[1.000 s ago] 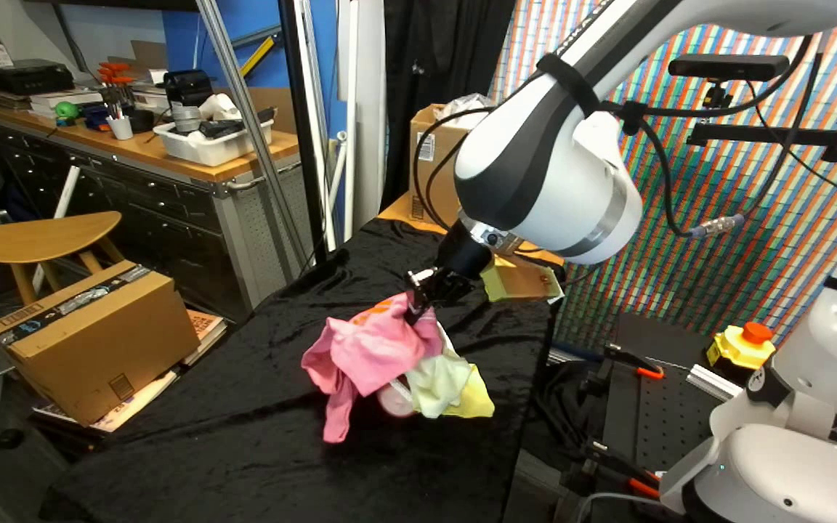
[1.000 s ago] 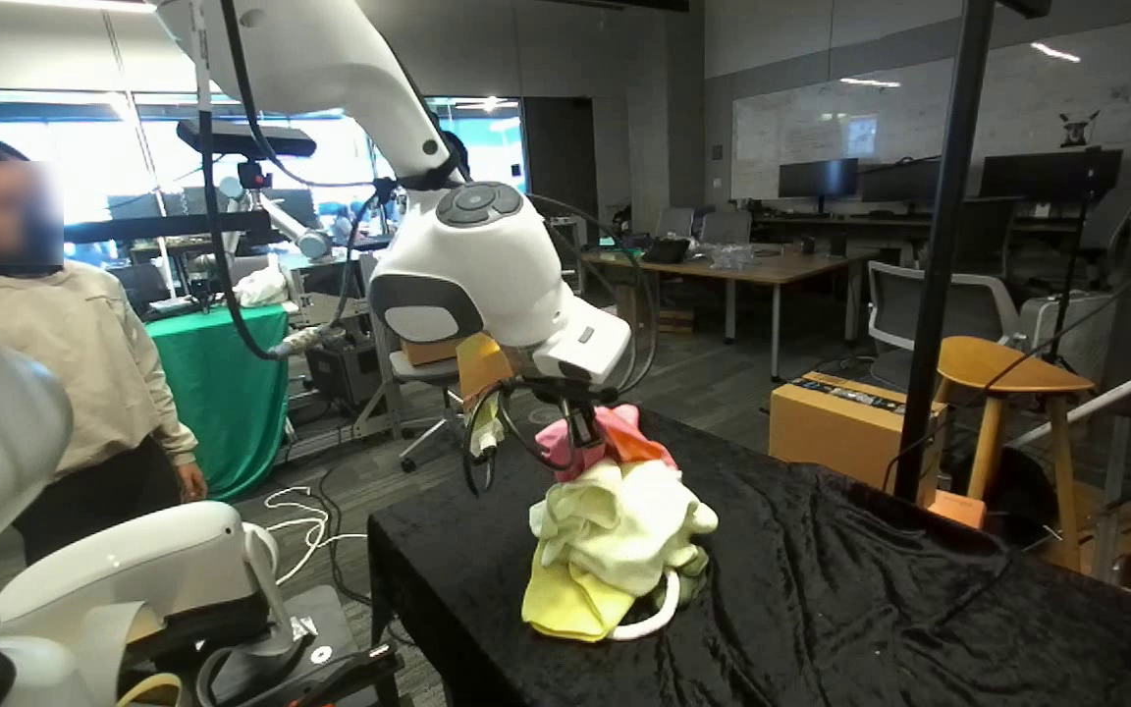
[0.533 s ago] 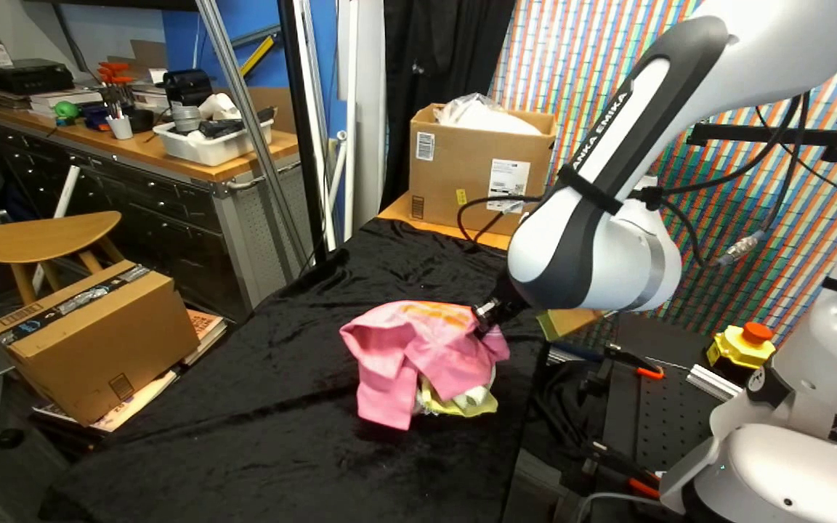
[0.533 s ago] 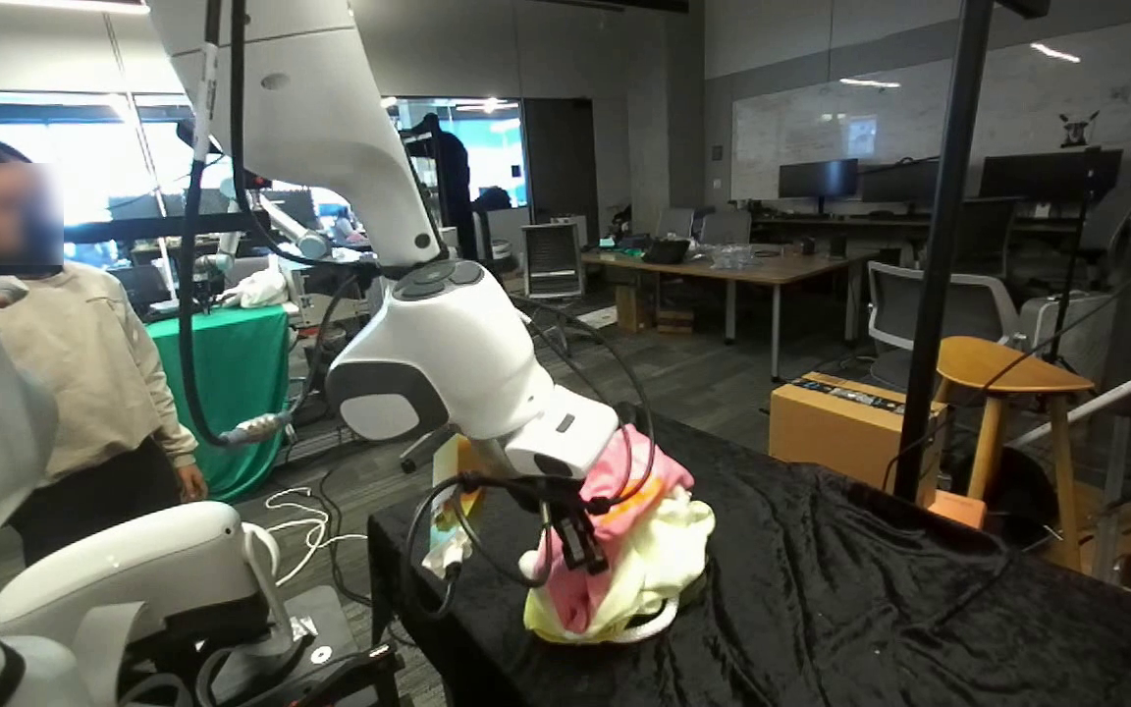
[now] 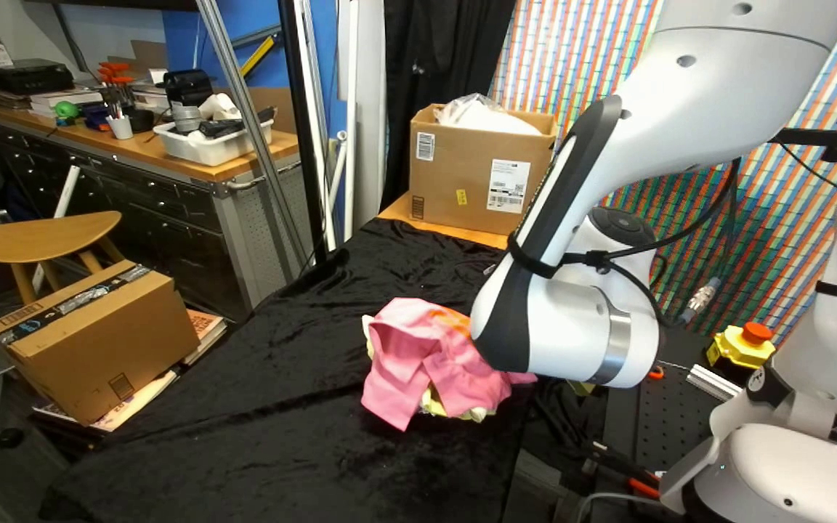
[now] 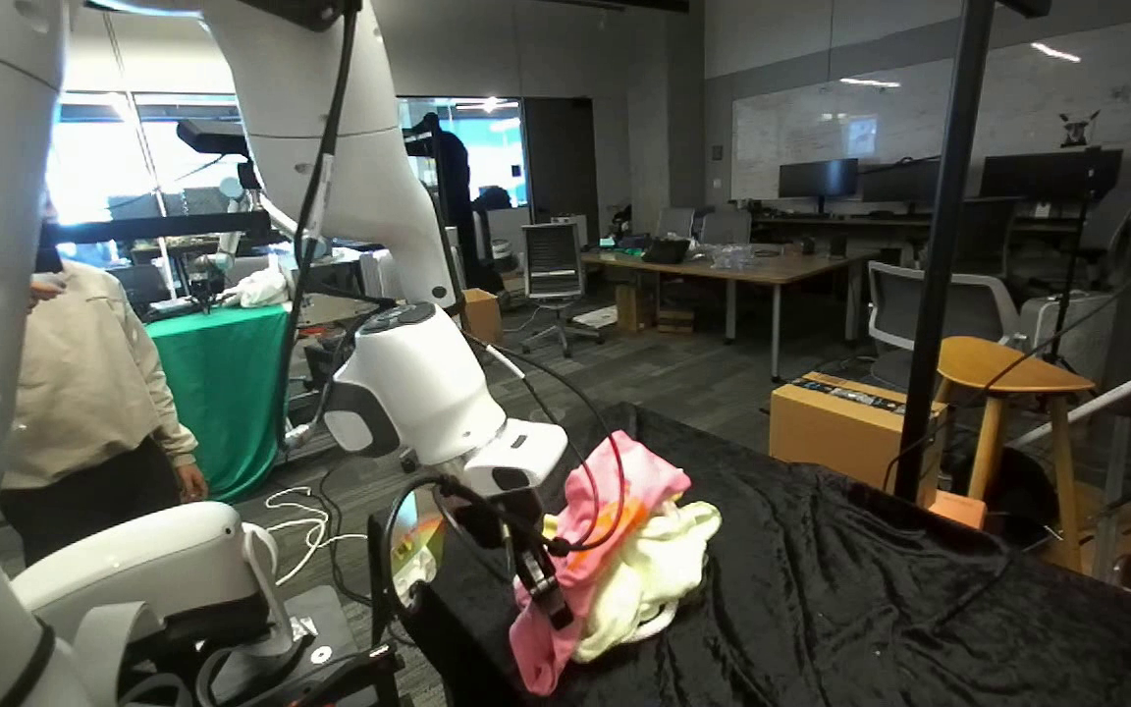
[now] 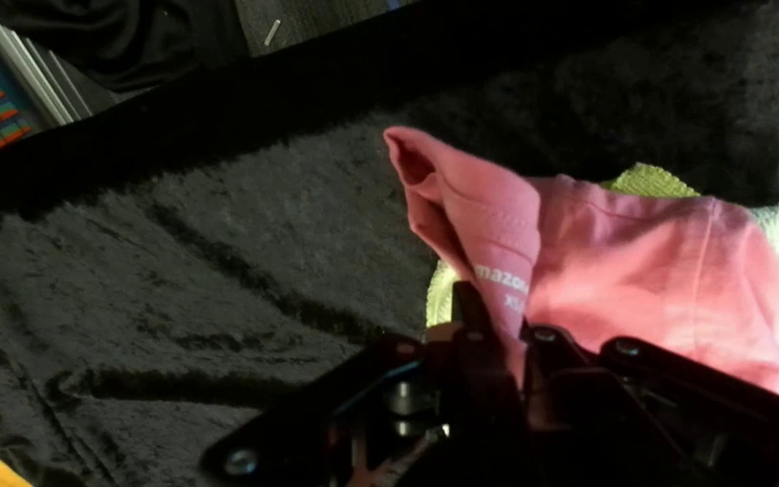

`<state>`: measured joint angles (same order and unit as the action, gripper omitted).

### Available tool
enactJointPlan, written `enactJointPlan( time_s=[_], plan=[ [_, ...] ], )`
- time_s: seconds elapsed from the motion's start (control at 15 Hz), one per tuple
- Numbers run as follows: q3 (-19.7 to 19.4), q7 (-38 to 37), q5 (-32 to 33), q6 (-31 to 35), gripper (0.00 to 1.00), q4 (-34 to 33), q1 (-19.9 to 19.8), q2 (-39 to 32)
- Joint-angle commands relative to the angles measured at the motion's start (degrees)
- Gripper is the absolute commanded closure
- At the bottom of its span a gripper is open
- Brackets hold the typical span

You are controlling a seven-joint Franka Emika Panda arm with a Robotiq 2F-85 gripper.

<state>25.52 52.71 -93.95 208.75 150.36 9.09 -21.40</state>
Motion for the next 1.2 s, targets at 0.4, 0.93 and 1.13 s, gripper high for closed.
enactJointPlan(
  time_s=[0.4,0.93,1.13],
  plan=[
    [12.8,37.5,-25.0,14.2,0.19,-18.4,-8.5,-0.5],
    [32.5,67.5,-49.5,20.8,0.0,-33.1,-29.4,5.8],
    [43.6,68.3,-50.3,24.8,0.0,-38.1,-39.7,3.8]
  ],
)
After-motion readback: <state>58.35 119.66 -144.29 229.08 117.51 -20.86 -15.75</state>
